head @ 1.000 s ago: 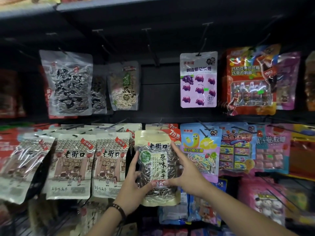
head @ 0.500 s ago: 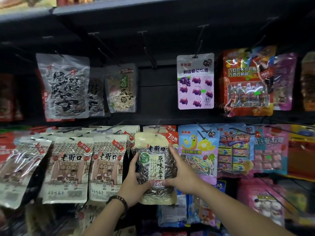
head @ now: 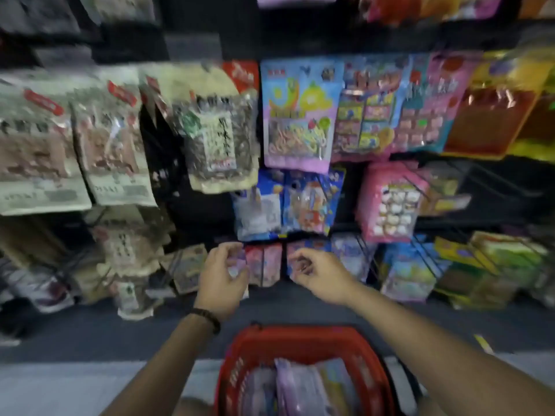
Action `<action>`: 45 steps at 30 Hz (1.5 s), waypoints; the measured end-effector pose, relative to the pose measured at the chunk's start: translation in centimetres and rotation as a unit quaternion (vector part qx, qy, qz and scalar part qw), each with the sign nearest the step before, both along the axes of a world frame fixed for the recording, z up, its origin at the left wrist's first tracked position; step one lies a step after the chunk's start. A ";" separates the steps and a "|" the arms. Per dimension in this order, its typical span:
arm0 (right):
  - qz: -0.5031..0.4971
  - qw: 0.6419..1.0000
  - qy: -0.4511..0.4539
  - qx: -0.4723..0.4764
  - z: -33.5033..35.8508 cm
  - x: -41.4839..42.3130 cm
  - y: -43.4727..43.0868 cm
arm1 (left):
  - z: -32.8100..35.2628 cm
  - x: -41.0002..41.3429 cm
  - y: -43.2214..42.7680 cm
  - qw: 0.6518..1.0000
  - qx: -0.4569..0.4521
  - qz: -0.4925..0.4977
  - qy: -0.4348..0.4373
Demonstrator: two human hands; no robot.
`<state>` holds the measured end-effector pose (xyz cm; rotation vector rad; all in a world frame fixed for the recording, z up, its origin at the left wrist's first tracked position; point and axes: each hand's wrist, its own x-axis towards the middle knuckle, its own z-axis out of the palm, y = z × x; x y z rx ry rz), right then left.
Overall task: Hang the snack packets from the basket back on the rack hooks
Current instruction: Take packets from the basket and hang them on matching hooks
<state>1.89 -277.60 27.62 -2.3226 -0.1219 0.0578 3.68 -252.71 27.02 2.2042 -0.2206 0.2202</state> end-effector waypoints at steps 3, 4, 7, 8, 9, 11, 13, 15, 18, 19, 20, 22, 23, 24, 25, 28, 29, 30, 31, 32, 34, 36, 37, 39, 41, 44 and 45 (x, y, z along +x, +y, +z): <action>-0.031 0.995 0.091 0.014 -9.0 -4.0 -1.9 | -8.9 -3.5 -1.6 0.989 0.035 -0.046 0.138; -0.040 0.991 0.126 0.017 -11.7 -5.3 -2.4 | -11.5 -4.7 -2.0 0.979 0.056 -0.060 0.185; -0.067 0.972 0.225 0.026 -18.8 -8.8 -3.8 | -17.7 -7.4 -3.6 0.950 0.108 -0.083 0.281; -0.082 0.965 0.248 0.035 -21.0 -9.8 -4.4 | -19.6 -8.0 -4.0 0.938 0.106 -0.087 0.318; -0.093 0.960 0.260 0.046 -22.6 -10.7 -4.8 | -21.4 -8.4 -4.4 0.924 0.112 -0.091 0.354; -0.132 0.946 0.291 0.053 -25.4 -12.3 -5.7 | -24.9 -8.7 -5.4 0.903 0.113 -0.085 0.406; -0.158 0.933 0.319 0.043 -27.0 -13.4 -6.4 | -30.0 -8.4 -5.9 0.879 0.127 -0.065 0.455; -0.152 0.925 0.348 0.002 -28.4 -13.8 -6.8 | -34.9 -8.3 -6.0 0.863 0.140 -0.051 0.482; -0.159 0.916 0.367 -0.011 -30.3 -13.0 -6.8 | -35.5 -8.4 -7.9 0.851 0.157 0.004 0.502; -0.153 0.915 0.372 -0.005 -30.7 -12.8 -6.7 | -35.2 -8.4 -8.5 0.851 0.164 0.009 0.499; -0.151 0.913 0.379 -0.003 -31.0 -12.5 -6.6 | -35.7 -8.3 -8.8 0.848 0.159 0.009 0.505; -0.151 0.914 0.378 -0.008 -31.5 -11.9 -6.6 | -36.1 -8.1 -9.9 0.851 0.141 0.020 0.506; -0.161 0.914 0.371 -0.011 -32.0 -11.8 -6.5 | -35.7 -8.1 -10.8 0.853 0.122 0.031 0.507; -0.171 0.914 0.367 -0.012 -32.2 -11.7 -6.4 | -35.5 -8.0 -11.4 0.852 0.101 0.039 0.513; -0.173 0.915 0.366 -0.012 -32.4 -11.7 -6.2 | -35.8 -8.0 -11.7 0.848 0.085 0.045 0.521; -0.171 0.909 0.380 -0.016 -32.8 -11.7 -5.9 | -36.1 -8.0 -12.8 0.844 0.057 0.063 0.529; -0.173 0.908 0.382 -0.018 -32.7 -11.8 -5.9 | -36.6 -8.0 -13.0 0.846 0.050 0.066 0.526; -0.176 0.907 0.381 -0.018 -32.6 -11.8 -5.9 | -36.6 -8.1 -13.1 0.847 0.037 0.069 0.526; -0.176 0.908 0.380 -0.015 -32.4 -11.8 -5.9 | -36.7 -8.2 -13.1 0.850 0.027 0.070 0.521; -0.176 0.907 0.382 -0.011 -32.1 -11.9 -6.0 | -36.5 -8.2 -12.9 0.852 0.019 0.071 0.518; -0.175 0.906 0.384 -0.002 -31.1 -12.2 -6.0 | -36.8 -8.0 -12.4 0.862 -0.004 0.067 0.502; -0.176 0.907 0.383 0.005 -30.4 -12.6 -6.0 | -37.4 -8.0 -11.3 0.863 -0.047 0.091 0.494; -0.178 0.908 0.380 0.009 -29.6 -12.8 -5.9 | -37.7 -8.1 -10.7 0.865 -0.073 0.104 0.485; -0.184 0.909 0.373 0.030 -28.4 -13.4 -5.6 | -35.7 -9.1 -9.9 0.865 -0.135 0.127 0.466; -0.188 0.908 0.370 0.054 -27.4 -14.2 -5.4 | -32.0 -10.7 -9.7 0.859 -0.208 0.159 0.440; -0.200 0.916 0.335 0.091 -26.1 -15.6 -4.6 | -27.4 -14.0 -9.5 0.829 -0.345 0.181 0.402; -0.222 0.907 0.325 0.151 -25.4 -16.1 -4.3 | -26.5 -14.9 -9.4 0.811 -0.389 0.185 0.396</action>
